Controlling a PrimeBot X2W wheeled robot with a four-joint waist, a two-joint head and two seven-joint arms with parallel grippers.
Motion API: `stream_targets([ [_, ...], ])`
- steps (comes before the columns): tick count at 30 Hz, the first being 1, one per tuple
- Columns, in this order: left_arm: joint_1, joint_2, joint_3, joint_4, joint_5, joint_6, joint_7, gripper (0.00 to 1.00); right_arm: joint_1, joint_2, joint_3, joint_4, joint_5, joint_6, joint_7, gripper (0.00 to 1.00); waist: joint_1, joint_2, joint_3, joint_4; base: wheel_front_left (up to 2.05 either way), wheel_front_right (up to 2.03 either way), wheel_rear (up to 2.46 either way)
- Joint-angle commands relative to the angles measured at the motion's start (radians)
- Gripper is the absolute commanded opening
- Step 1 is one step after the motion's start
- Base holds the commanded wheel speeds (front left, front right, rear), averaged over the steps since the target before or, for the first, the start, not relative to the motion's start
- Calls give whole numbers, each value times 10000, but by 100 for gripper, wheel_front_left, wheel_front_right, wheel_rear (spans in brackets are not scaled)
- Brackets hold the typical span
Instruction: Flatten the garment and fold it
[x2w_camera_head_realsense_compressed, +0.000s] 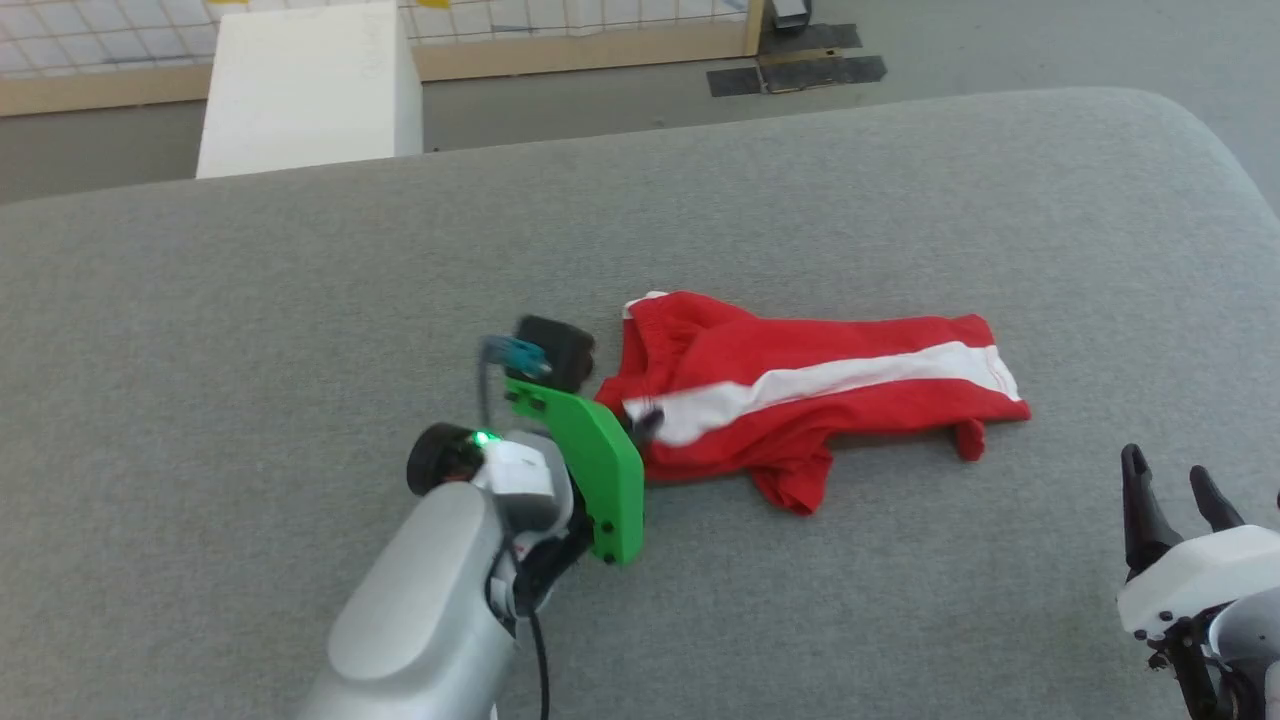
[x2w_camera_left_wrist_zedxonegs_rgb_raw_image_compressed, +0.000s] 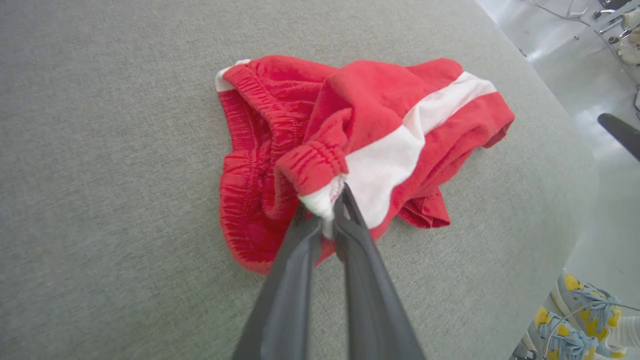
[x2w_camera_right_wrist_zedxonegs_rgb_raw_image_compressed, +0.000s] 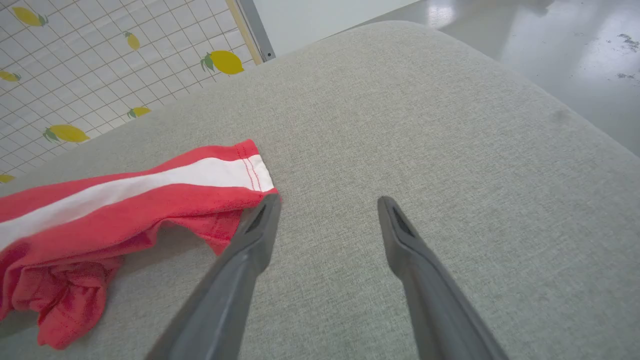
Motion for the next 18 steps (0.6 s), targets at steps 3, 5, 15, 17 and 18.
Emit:
stream_targets([
  [3, 130, -96, 668, -543, -485, 284, -769, 0, -21, 12, 62, 34, -4, -15, -77, 100, 0, 0, -122, 497, 0, 0, 0],
  [5, 132, -56, 1126, -775, -651, 529, -1126, 0, -51, 12, 136, 42, -30, -15, -64, 100, 0, 0, -191, 690, 0, 0, 0],
  [15, 2278, 646, 3488, -1205, -1577, 2175, -1718, 0, -113, 12, 363, 52, -82, -15, -27, 100, 0, 0, -485, 1497, 0, 0, 0],
  [17, 2856, 677, 3703, -931, -1724, 2356, -1695, 0, -59, 12, 339, 29, -94, -15, -1, 100, 0, 0, -469, 1680, 0, 0, 0],
  [18, 3024, 610, 3784, -808, -1857, 2372, -1701, 0, -34, 12, 333, 19, -106, -15, 22, 100, 0, 0, -463, 1760, 0, 0, 0],
])
